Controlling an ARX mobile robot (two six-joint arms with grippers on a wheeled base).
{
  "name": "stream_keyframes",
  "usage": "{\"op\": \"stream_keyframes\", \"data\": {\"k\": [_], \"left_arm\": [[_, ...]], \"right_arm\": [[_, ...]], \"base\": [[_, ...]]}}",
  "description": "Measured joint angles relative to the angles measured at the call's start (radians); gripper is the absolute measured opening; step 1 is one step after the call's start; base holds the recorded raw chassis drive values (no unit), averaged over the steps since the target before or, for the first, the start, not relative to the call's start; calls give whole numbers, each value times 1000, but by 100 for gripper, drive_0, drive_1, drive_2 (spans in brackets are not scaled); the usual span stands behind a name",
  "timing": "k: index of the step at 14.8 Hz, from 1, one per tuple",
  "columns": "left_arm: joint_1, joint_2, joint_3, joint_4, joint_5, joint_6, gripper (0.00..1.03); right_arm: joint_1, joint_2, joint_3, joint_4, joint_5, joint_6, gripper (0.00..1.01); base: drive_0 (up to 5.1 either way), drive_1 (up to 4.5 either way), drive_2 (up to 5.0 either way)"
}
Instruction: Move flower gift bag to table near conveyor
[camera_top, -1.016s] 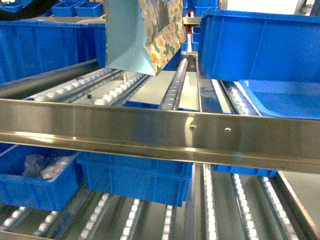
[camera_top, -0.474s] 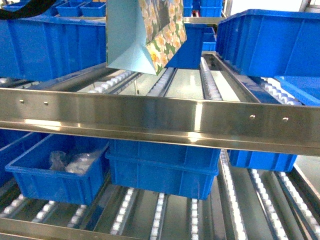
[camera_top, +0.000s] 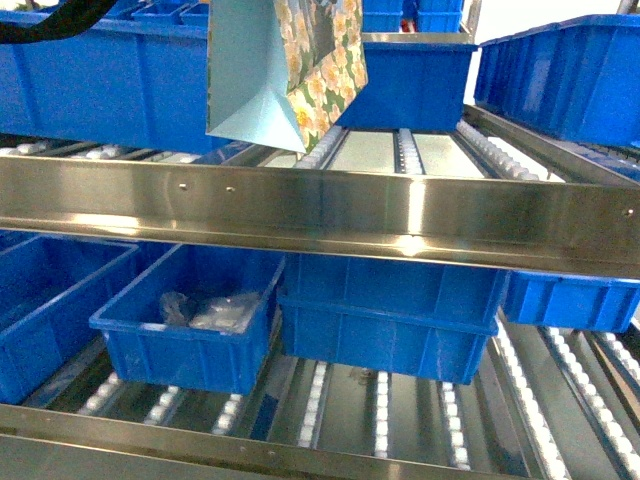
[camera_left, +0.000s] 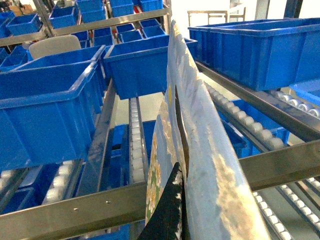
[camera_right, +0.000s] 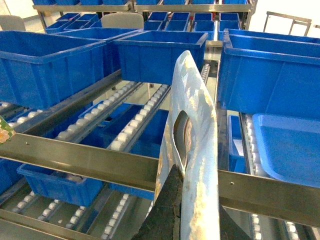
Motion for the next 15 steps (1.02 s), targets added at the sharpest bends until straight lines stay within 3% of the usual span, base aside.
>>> {"op": "stream_keyframes", "data": {"k": [15], "left_arm": [[0, 0, 0, 4, 0, 0, 2]], "right_arm": [[0, 2, -1, 2, 0, 0, 2]], "base": [[-493, 243, 243]]}}
